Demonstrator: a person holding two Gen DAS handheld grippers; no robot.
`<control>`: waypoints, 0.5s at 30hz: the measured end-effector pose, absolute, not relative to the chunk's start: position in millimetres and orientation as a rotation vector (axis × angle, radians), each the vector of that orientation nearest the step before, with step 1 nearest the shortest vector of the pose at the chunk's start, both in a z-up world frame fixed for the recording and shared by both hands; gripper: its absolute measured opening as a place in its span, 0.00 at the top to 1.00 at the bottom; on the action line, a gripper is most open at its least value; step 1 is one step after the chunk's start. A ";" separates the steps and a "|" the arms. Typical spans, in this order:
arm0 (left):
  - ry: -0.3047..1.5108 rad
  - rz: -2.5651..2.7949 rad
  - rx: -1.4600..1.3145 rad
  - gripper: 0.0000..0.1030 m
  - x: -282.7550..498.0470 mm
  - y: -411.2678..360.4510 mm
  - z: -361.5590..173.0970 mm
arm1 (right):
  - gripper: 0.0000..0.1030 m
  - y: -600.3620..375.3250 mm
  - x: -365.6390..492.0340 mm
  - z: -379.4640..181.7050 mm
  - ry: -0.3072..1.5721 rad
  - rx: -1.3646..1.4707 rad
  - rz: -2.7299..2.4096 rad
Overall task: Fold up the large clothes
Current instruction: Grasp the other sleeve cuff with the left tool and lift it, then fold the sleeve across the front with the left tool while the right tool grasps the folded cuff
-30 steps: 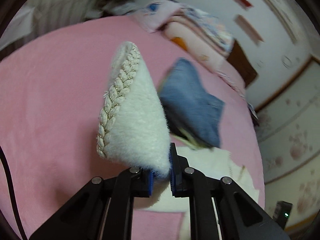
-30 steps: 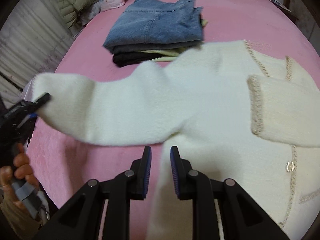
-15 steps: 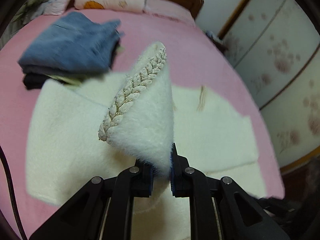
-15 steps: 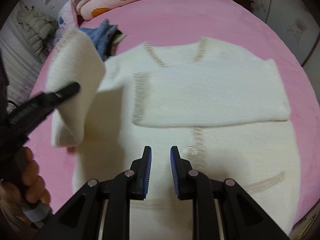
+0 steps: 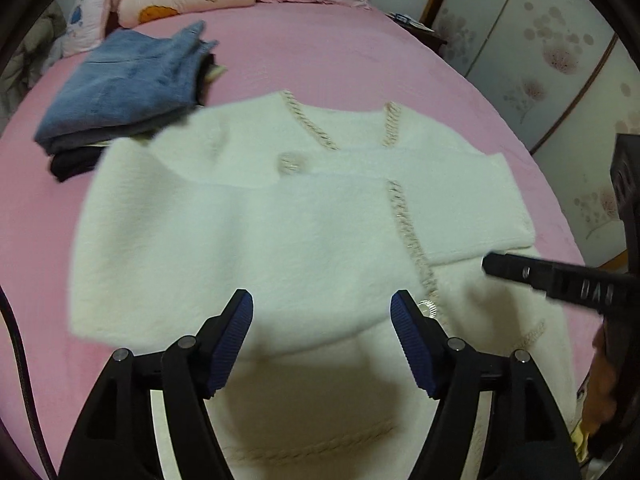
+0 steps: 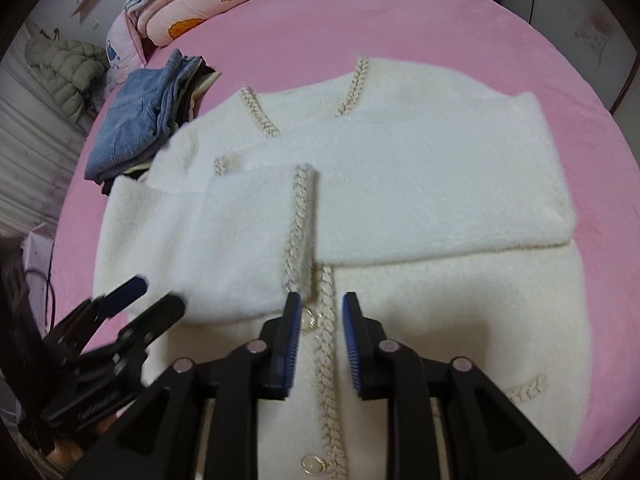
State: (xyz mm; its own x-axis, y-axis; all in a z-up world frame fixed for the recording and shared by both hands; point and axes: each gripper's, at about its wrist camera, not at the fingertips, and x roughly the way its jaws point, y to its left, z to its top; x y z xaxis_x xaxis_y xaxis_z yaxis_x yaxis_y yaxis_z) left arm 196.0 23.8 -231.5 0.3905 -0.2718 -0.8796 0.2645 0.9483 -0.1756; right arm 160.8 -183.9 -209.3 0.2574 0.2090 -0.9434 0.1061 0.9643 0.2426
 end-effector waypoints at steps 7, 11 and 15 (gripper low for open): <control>1.137 -0.063 -0.013 0.32 189.7 123.6 -237.3 | 0.48 -182.8 186.5 -224.1 1.299 0.396 0.109; 1.174 0.028 -0.062 0.32 186.0 161.2 -258.3 | 0.48 -175.8 205.8 -257.8 1.341 0.398 0.120; 1.201 0.055 -0.067 0.32 188.0 173.8 -281.3 | 0.48 -167.8 226.3 -280.6 1.337 0.369 0.131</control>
State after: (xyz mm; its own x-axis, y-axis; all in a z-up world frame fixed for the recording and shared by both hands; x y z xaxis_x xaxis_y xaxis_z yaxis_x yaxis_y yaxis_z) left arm 188.0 173.8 -281.3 0.3602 0.0072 -0.9328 -0.0782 0.9967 -0.0226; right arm 226.3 -167.8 -280.6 0.2340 0.3019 -0.9242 0.1170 0.9349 0.3351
